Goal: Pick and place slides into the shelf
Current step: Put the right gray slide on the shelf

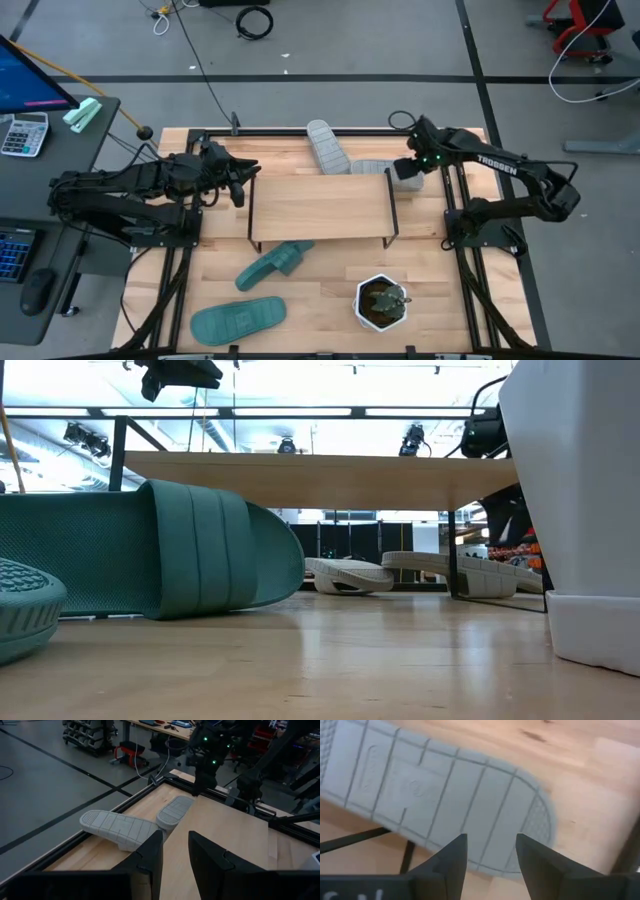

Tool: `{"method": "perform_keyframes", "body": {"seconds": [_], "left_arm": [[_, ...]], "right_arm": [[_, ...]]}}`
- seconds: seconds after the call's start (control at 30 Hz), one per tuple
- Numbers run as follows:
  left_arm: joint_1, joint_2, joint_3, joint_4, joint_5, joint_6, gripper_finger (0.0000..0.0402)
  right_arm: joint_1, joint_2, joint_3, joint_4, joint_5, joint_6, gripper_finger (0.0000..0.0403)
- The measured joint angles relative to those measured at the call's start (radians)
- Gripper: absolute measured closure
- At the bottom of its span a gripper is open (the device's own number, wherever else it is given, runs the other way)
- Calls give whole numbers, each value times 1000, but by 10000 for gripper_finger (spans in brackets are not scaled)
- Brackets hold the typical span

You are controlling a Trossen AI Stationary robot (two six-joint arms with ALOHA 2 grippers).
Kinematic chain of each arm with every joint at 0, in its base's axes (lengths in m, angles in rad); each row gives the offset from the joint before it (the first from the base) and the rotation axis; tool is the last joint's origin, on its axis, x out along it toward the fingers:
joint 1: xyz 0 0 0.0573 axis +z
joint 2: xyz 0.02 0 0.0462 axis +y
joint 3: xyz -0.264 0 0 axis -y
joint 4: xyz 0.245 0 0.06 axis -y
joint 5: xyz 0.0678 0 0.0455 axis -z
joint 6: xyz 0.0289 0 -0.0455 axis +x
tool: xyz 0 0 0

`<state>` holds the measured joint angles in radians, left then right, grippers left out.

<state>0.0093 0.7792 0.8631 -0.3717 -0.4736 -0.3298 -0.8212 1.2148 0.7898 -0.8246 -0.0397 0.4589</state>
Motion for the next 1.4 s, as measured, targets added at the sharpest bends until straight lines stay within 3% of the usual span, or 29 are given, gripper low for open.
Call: {"method": "perform_keyframes", "body": {"seconds": [0.17,0.5,1.03,1.4], "left_arm": [[0,0,0,0,0,0,306],[0,0,0,0,0,1,301],[0,0,0,-7,0,0,302],[0,1,0,-10,0,0,301]], "right_arm": [[-54,1,0,4,64,-2,226],[-109,2,0,141,26,115,226],[-12,179,0,325,-13,222,226],[79,189,1,301,-24,195,226]]}}
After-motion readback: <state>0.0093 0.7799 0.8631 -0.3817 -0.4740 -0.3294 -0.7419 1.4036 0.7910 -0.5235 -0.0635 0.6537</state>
